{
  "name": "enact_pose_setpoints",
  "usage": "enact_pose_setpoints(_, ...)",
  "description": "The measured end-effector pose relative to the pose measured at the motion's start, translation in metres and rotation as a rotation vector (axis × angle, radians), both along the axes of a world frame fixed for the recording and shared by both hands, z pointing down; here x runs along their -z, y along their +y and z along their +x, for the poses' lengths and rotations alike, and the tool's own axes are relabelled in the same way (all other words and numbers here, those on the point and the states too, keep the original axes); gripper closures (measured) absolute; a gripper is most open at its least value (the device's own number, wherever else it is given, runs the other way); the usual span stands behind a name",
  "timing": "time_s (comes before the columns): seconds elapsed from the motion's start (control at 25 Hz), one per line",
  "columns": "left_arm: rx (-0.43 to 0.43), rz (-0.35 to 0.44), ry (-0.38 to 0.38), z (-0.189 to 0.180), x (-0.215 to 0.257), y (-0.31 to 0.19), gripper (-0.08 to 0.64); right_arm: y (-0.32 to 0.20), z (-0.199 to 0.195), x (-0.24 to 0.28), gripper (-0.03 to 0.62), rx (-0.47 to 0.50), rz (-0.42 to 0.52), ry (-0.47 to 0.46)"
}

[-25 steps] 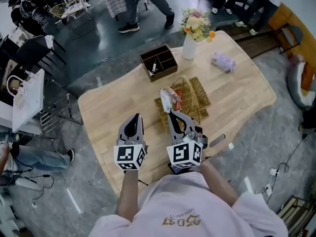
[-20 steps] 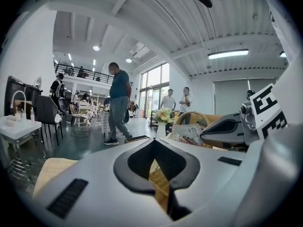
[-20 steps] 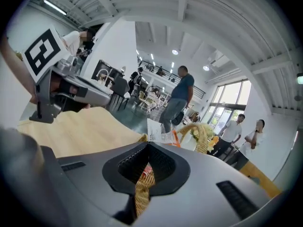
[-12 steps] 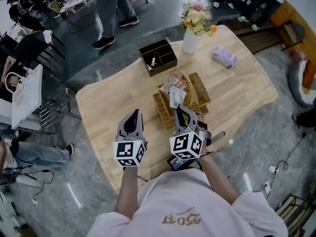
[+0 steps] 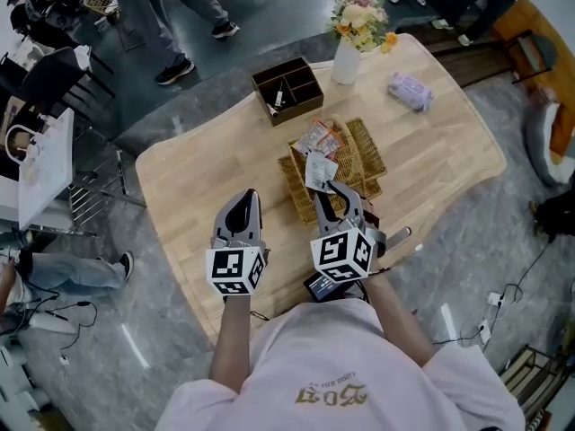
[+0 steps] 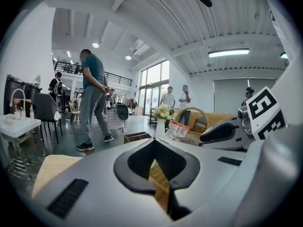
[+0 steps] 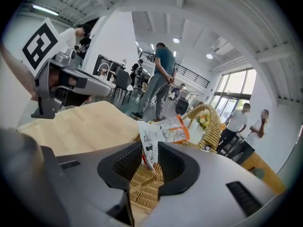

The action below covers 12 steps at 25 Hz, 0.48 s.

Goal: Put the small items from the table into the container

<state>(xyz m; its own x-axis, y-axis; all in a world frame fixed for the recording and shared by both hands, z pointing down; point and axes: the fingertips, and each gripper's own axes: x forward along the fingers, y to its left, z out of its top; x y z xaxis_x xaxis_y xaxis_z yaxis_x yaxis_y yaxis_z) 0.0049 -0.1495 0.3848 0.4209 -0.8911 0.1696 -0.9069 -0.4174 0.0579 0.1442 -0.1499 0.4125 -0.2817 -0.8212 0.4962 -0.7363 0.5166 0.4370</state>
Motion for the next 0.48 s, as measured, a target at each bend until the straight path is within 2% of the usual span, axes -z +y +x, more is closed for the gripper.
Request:
enact_pose_setpoints(0.16, -0.007, -0.004, 0.01, -0.001, -0.002, 0.003, 0.552, 0.005, 0.003, -0.001, 0.485, -0.028, -0.051, -0.102)
enact_pose_setpoints(0.48, -0.018, 0.009, 0.02, -0.007, 0.003, 0.011, 0.552, 0.011, 0.007, 0.016, 0.485, -0.088, 0.014, -0.216)
